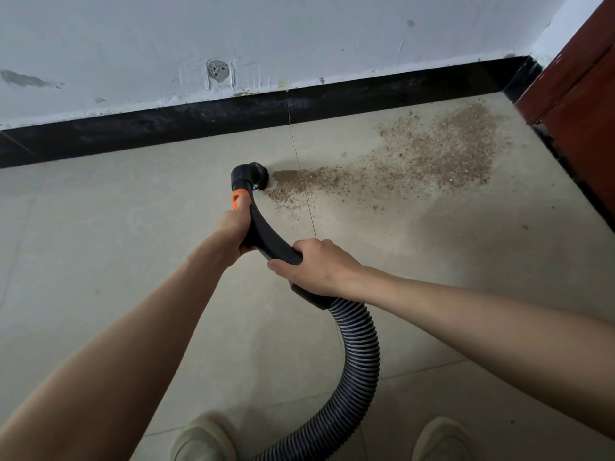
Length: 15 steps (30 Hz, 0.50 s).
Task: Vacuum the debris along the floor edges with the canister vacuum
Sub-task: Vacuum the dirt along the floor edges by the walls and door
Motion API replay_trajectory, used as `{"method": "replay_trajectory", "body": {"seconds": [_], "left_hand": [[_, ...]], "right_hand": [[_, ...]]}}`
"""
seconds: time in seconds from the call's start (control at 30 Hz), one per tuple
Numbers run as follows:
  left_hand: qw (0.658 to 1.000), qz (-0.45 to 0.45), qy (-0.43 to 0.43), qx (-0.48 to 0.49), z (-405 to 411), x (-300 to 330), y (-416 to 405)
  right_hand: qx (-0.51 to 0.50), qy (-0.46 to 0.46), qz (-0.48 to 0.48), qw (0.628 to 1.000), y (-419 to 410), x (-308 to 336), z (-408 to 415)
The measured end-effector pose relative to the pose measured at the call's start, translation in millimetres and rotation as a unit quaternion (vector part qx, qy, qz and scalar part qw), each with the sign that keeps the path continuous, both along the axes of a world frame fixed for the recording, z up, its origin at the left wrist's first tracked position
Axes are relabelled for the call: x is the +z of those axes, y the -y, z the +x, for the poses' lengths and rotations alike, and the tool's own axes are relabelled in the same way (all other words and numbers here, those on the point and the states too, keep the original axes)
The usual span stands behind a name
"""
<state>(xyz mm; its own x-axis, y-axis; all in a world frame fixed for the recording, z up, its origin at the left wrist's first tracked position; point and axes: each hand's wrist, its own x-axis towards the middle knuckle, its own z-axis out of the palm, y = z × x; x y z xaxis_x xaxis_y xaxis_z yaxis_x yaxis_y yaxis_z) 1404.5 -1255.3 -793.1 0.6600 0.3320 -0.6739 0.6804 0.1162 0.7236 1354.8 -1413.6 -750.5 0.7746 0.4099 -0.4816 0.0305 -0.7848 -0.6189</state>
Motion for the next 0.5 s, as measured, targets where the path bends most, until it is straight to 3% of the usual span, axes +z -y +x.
{"method": "replay_trajectory", "body": {"seconds": [0.5], "left_hand": [[1.000, -0.025, -0.010, 0.014, -19.5, -2.9, 6.4]], "right_hand": [[0.026, 0.011, -0.028, 0.999, 6.2, -1.9, -14.9]]}}
